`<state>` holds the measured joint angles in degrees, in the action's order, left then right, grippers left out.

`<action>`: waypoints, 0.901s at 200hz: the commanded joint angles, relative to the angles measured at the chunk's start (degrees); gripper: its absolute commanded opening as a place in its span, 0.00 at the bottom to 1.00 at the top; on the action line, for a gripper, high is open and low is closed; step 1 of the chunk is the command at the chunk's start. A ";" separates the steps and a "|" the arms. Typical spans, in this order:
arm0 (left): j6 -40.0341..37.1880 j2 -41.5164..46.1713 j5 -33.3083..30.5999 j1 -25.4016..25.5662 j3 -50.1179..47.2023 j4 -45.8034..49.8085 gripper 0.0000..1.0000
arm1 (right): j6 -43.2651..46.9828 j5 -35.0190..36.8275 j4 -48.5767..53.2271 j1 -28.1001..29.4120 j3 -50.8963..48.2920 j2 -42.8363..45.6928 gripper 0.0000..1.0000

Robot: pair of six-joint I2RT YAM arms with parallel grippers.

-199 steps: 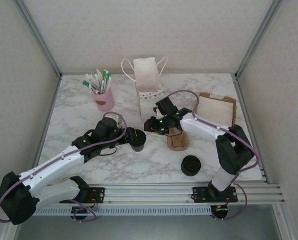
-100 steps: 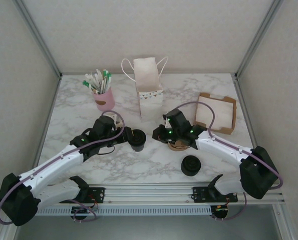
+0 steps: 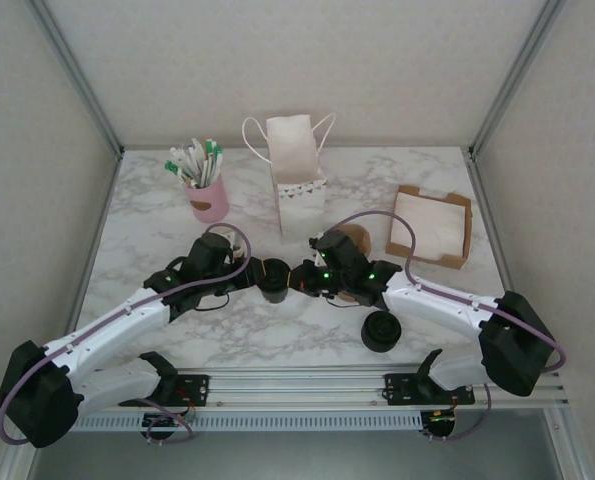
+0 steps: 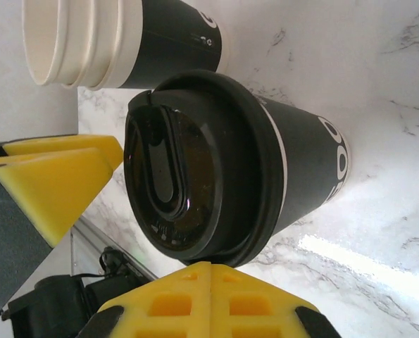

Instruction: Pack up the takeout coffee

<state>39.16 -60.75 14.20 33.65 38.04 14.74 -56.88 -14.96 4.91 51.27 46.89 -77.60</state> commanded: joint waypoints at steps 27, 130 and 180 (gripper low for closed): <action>-0.75 0.74 1.00 -0.51 -1.17 -0.44 0.40 | -3.52 1.91 -4.87 0.45 -1.63 -0.79 0.00; -0.84 1.52 1.14 -0.51 -2.34 -0.92 0.40 | -5.08 1.96 -6.55 0.54 -2.47 -2.18 0.00; -1.01 1.29 1.27 -0.51 -2.74 -1.20 0.40 | -5.17 1.95 -6.99 0.58 -2.26 -3.51 0.00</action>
<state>39.09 -60.31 14.39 33.65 36.40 14.31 -61.36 -13.87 -1.08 51.27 45.28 -80.01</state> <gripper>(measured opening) 0.404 0.037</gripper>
